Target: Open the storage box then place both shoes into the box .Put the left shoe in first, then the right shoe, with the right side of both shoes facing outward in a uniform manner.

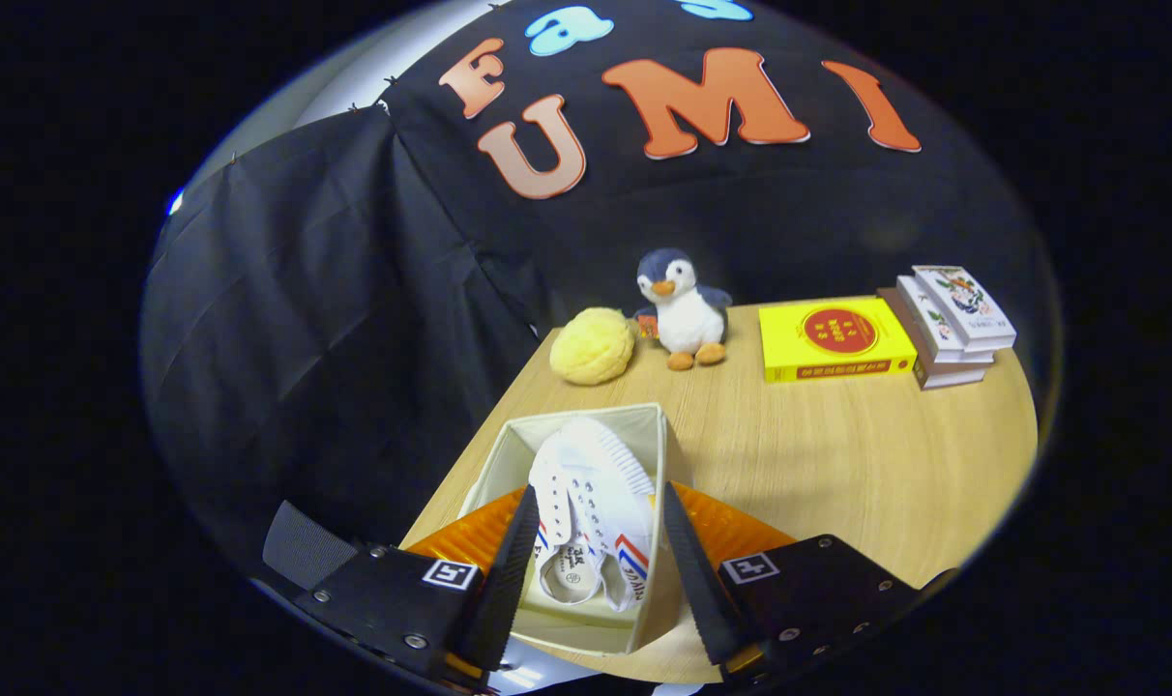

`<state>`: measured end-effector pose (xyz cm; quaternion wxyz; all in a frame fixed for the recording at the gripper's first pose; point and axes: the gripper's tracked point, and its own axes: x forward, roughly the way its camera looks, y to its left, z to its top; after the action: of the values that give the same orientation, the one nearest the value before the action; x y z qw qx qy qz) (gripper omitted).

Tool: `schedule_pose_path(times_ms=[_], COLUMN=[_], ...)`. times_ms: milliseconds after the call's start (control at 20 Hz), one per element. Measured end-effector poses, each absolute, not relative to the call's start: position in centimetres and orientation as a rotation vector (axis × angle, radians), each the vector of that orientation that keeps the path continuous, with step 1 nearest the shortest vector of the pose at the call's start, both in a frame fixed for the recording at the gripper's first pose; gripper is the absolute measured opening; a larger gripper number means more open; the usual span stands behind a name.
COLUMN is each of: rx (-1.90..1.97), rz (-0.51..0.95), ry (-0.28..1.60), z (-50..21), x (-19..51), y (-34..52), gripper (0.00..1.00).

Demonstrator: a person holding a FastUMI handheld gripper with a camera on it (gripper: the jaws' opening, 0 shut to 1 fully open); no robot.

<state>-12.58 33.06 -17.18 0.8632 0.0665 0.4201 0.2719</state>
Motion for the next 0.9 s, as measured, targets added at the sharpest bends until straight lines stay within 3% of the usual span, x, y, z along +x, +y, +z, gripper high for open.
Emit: schedule_pose_path(times_ms=[250, 900], rx=[0.121, 0.066], rz=[0.516, 0.346], ry=[0.644, 0.125], z=[-11.3, -0.6], x=[-8.9, -5.9], y=[27.9, 14.0], gripper=[0.96, 0.98])
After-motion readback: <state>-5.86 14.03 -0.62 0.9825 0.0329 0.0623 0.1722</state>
